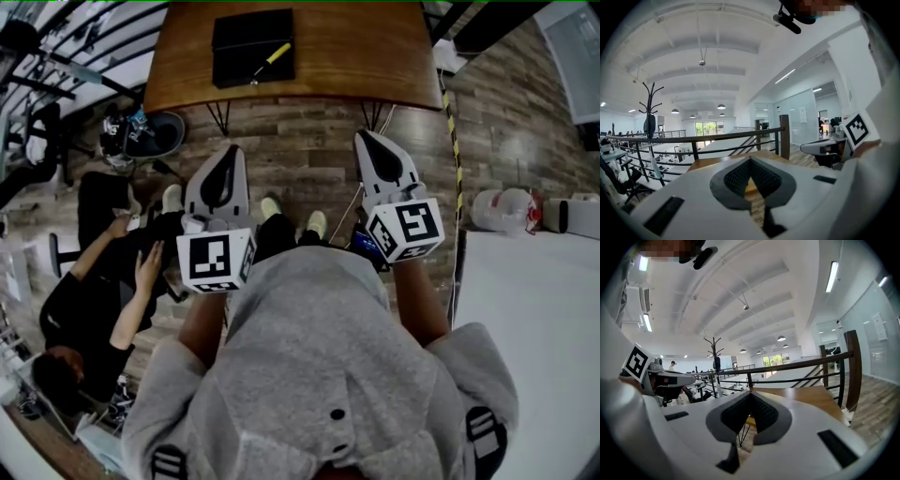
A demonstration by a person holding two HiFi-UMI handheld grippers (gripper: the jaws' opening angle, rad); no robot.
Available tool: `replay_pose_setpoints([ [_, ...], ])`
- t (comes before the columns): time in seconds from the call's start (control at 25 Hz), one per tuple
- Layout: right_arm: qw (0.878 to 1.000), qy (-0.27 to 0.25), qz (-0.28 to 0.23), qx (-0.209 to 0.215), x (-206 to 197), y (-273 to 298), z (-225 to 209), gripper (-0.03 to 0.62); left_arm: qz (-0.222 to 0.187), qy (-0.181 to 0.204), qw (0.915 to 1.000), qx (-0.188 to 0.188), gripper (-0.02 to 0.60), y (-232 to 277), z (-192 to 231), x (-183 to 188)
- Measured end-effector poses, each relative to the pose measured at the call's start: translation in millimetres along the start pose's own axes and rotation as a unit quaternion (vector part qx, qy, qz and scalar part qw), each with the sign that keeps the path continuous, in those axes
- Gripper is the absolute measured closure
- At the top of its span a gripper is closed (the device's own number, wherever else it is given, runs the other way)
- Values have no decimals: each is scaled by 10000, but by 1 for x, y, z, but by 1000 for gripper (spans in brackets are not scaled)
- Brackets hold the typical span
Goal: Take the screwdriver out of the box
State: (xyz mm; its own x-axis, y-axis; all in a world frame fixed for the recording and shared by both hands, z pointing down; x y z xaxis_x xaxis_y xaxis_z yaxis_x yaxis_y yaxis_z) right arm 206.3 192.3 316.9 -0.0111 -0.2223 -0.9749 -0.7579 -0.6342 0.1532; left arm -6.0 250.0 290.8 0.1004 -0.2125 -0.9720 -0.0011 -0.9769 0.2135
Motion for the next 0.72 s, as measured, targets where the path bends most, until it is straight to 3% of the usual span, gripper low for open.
replay_pose_setpoints([
  [0.72, 10000, 50, -56, 1, -6, 37, -10, 579, -83, -43, 9999, -48, 568, 38, 17, -9],
])
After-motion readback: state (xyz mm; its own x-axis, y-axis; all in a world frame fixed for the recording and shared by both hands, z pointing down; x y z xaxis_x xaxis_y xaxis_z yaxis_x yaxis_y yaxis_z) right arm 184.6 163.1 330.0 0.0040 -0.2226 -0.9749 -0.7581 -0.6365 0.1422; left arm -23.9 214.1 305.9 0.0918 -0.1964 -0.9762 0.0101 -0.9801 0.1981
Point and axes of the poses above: the fingertips, and each gripper's own axes: y forward along the fingers, z to its left, x out of its top, the point moved 4 cm from there along -y, backward along the fingers, and after that the axes turned 10 degrees about x, right-handed, at the moved point
